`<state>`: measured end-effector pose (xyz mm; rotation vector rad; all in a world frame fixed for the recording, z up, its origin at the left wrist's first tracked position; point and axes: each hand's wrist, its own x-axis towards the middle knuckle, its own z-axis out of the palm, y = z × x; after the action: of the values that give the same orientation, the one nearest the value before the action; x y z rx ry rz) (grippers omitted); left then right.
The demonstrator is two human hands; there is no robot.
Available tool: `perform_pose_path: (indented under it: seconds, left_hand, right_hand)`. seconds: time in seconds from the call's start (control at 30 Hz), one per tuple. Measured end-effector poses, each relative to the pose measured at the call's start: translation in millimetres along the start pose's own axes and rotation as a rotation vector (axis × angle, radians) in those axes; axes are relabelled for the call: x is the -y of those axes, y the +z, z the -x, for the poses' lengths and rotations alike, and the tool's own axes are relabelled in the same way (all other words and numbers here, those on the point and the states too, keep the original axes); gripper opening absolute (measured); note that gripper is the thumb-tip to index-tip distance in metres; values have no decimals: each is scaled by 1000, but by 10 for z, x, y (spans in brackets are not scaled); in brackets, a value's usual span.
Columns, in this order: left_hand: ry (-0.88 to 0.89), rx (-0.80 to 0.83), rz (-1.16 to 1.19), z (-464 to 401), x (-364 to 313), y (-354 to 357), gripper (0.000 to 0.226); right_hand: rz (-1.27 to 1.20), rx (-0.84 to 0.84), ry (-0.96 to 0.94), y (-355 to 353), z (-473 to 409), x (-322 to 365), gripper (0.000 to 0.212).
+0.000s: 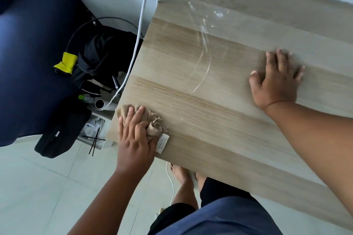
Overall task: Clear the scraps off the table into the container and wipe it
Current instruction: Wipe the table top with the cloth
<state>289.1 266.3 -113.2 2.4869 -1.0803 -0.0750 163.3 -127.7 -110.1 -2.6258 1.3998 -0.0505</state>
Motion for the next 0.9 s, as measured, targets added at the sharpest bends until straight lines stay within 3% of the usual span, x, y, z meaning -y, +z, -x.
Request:
perform_pose_path:
  seconds: [0.17, 0.37, 0.5, 0.63, 0.77, 0.9]
  left_hand:
    - [28, 32, -37, 38, -506, 226, 38]
    - [-28, 36, -96, -270, -985, 568, 61]
    - [-112, 25, -98, -712, -920, 639, 74]
    - [-130, 40, -101, -1291, -663, 562, 74]
    - [-272, 64, -100, -1908, -416, 472, 75]
    - [-323, 82, -136, -2164, -538, 527, 72]
  right_hand:
    - [4, 1, 1, 24, -12, -10, 77]
    - [1, 0, 0, 23, -15, -14, 78]
    - [5, 2, 2, 24, -17, -12, 78]
    - [6, 5, 1, 30, -23, -13, 78]
    - [19, 12, -1, 33, -23, -10, 78]
    - [18, 27, 3, 27, -30, -22, 79]
